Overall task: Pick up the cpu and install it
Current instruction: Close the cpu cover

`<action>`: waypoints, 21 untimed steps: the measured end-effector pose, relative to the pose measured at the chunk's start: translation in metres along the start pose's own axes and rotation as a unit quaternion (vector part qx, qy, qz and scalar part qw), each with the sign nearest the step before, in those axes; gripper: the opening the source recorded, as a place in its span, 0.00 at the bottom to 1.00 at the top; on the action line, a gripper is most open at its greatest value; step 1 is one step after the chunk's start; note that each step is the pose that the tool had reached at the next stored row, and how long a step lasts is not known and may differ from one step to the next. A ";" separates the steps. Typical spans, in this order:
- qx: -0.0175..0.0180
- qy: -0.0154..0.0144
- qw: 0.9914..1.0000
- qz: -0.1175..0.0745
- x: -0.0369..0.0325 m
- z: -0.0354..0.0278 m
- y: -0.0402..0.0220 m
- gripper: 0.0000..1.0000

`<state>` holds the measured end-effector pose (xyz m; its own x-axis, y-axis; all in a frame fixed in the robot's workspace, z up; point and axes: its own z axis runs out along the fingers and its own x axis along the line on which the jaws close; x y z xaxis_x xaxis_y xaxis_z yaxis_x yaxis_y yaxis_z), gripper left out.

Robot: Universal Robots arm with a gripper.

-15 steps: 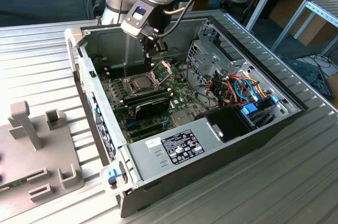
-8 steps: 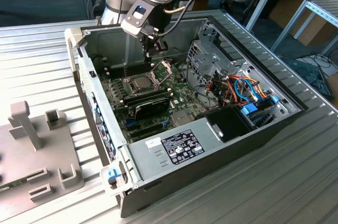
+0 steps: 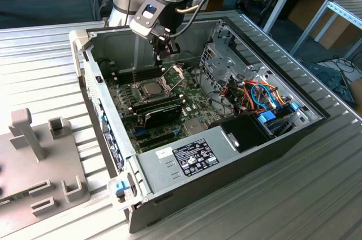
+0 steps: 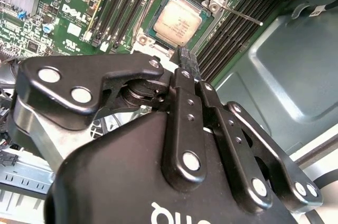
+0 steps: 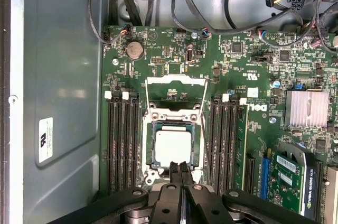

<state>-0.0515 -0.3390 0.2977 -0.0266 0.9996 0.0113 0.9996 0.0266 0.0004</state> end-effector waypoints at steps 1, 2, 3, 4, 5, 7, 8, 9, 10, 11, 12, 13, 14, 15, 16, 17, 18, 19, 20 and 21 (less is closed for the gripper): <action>0.000 0.000 1.000 0.000 0.0000 -0.0004 0.0000 0.11; 0.000 0.000 1.000 0.000 0.0000 -0.0007 0.0000 0.11; 0.000 0.000 1.000 0.000 0.0000 -0.0010 0.0000 0.11; 0.000 0.000 1.000 0.000 0.0000 -0.0013 0.0000 0.11; 0.000 0.000 1.000 0.000 0.0000 -0.0017 0.0000 0.11; 0.000 0.000 1.000 0.000 0.0000 -0.0022 0.0000 0.11; 0.000 0.000 1.000 0.000 0.0000 -0.0026 0.0000 0.11; 0.000 0.000 1.000 0.000 0.0000 -0.0029 0.0000 0.11; 0.000 0.000 1.000 0.000 0.0000 -0.0033 0.0000 0.11; 0.000 0.000 1.000 0.000 0.0000 -0.0039 0.0000 0.11; 0.000 0.000 1.000 0.000 0.0001 -0.0043 0.0000 0.11; 0.000 0.000 1.000 0.000 0.0001 -0.0049 0.0000 0.11; 0.000 0.000 1.000 0.000 0.0001 -0.0052 0.0000 0.11; 0.000 0.000 1.000 0.000 0.0001 -0.0055 0.0000 0.11; 0.000 0.000 1.000 0.000 0.0001 -0.0059 0.0000 0.11; 0.000 0.000 1.000 0.000 0.0001 -0.0065 0.0000 0.11; 0.000 0.000 1.000 0.000 0.0001 -0.0066 0.0000 0.11; 0.000 0.000 1.000 0.000 0.0001 -0.0067 0.0000 0.11; 0.000 0.000 1.000 0.000 0.0001 -0.0069 0.0000 0.11; 0.000 0.000 1.000 0.000 0.0001 -0.0071 0.0001 0.11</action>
<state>-0.0514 -0.3390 0.3047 -0.0268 0.9996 0.0115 0.9996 0.0268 0.0005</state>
